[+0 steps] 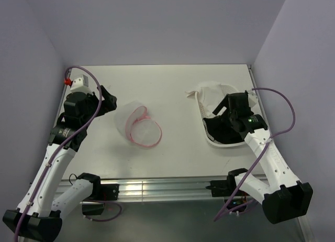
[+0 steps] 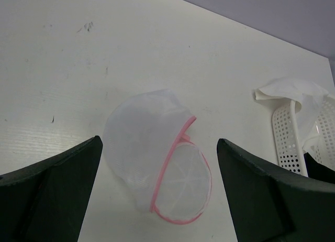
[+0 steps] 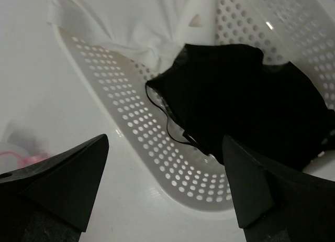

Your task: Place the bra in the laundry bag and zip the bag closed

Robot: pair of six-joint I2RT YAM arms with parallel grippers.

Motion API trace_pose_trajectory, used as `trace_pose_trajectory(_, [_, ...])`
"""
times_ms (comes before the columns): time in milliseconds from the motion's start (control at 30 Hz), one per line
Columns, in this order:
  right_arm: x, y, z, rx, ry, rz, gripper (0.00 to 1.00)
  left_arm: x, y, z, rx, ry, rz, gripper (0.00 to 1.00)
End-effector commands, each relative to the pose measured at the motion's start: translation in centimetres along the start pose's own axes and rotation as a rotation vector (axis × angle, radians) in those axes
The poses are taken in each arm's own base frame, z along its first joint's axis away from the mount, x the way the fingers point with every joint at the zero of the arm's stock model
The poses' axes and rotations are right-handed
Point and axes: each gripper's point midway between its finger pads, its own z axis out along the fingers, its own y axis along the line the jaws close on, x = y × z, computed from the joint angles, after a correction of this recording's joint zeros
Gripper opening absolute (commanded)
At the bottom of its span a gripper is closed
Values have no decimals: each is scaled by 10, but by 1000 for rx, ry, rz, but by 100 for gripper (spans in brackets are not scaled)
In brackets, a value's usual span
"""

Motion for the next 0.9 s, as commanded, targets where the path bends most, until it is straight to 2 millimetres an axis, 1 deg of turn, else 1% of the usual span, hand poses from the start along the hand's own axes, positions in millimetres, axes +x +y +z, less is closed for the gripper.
trace_pose_trajectory(0, [1,-25,-10,102,-19,75,95,-10,-7,0,29,-35,-13,99])
trace_pose_trajectory(33, [-1,-30,-12,123,-33,81,95,-10,-7,-1,28,-34,-13,99])
trace_pose_trajectory(67, [2,-37,-15,149,-28,88,95,-10,-6,0,28,-34,-13,99])
trace_pose_trajectory(100, [-2,-38,-21,149,-45,114,94,-10,-7,0,29,-35,-12,99])
trace_pose_trajectory(133, [-2,-49,-25,193,-61,125,92,-9,-7,0,29,-32,-11,99])
trace_pose_trajectory(200, [-4,-59,-31,229,-89,184,88,-10,-8,0,36,-31,-12,99])
trace_pose_trajectory(300, [-2,-80,-33,300,-107,231,88,-11,-11,-1,49,-30,-14,99])
trace_pose_trajectory(333, [-1,-83,-32,307,-109,244,87,-11,-11,-2,52,-31,-16,99])
trace_pose_trajectory(400, [9,-87,-26,306,-71,267,86,-11,-11,-2,55,-33,-18,99])
trace_pose_trajectory(433, [9,-88,-23,307,-64,285,86,-10,-11,-2,54,-32,-17,99])
trace_pose_trajectory(467, [17,-89,-18,315,-27,288,86,-10,-11,-1,55,-31,-17,99])
trace_pose_trajectory(533, [19,-95,-14,340,-8,308,85,-10,-13,-1,61,-26,-18,99])
trace_pose_trajectory(600, [27,-98,-9,351,23,318,83,-9,-14,-1,67,-21,-18,99])
trace_pose_trajectory(633, [26,-100,-6,351,24,336,82,-9,-14,-1,69,-22,-17,99])
trace_pose_trajectory(667, [30,-103,-4,356,30,350,78,-9,-14,-2,71,-25,-17,99])
trace_pose_trajectory(733, [31,-103,0,344,29,367,76,-10,-14,-3,71,-28,-19,99])
trace_pose_trajectory(800, [33,-107,3,355,35,379,71,-11,-14,-3,71,-32,-19,99])
trace_pose_trajectory(867, [34,-111,7,363,34,396,70,-10,-13,-3,68,-30,-18,99])
